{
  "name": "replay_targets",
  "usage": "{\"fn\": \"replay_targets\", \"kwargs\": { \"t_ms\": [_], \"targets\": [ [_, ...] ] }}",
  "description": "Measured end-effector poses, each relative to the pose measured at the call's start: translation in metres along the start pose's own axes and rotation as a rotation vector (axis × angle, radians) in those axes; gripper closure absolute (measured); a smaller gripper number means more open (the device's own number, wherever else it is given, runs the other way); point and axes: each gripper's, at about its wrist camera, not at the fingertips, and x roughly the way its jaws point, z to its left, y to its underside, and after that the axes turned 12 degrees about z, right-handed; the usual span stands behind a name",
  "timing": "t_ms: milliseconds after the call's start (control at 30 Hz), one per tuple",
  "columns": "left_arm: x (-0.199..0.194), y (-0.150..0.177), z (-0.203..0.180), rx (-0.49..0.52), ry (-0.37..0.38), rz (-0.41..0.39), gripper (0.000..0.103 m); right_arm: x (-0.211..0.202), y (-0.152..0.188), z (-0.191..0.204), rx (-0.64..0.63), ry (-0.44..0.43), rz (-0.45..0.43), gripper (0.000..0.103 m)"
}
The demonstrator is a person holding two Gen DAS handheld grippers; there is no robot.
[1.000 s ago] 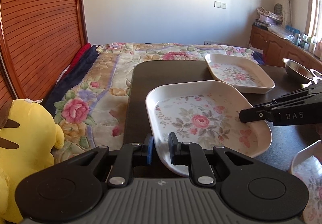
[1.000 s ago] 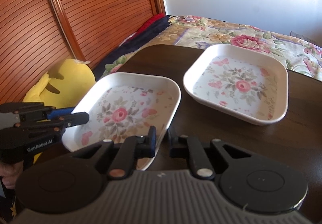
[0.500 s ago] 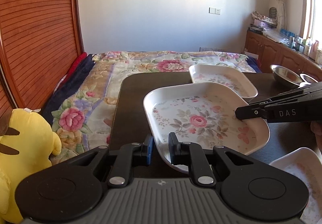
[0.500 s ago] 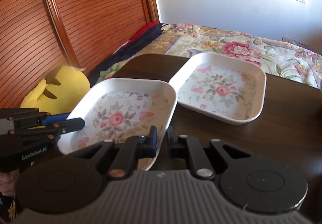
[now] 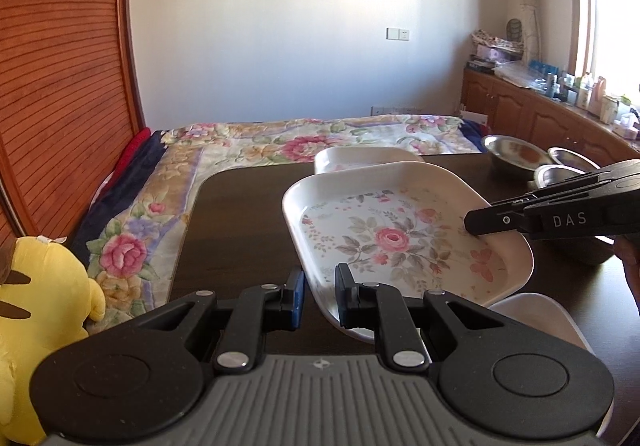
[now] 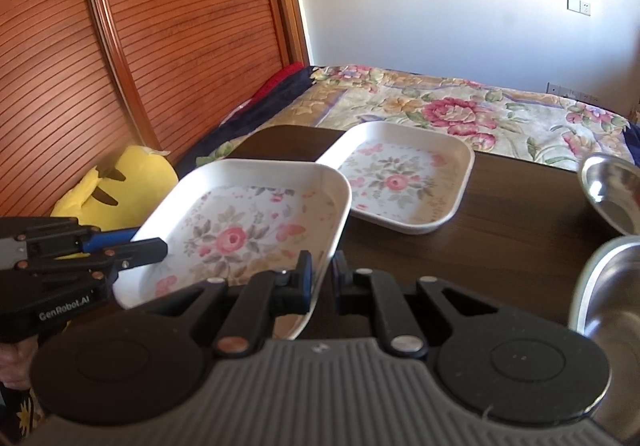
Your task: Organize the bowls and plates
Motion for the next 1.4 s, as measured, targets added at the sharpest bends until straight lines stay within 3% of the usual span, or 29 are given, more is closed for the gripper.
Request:
{"fn": "replay_targets", "kwargs": {
  "t_ms": [600,1400],
  "targets": [
    [-0.046,0.019,-0.057,0.053,0.04,-0.027,0.085,-0.069,0.042,-0.029,0.021,0.02,-0.051,0.091],
    [-0.045,0.065,-0.066,0.038,0.064,0.032,0.085,-0.07,0.097,-0.033,0.014,-0.037,0.001,0.091]
  ]
}}
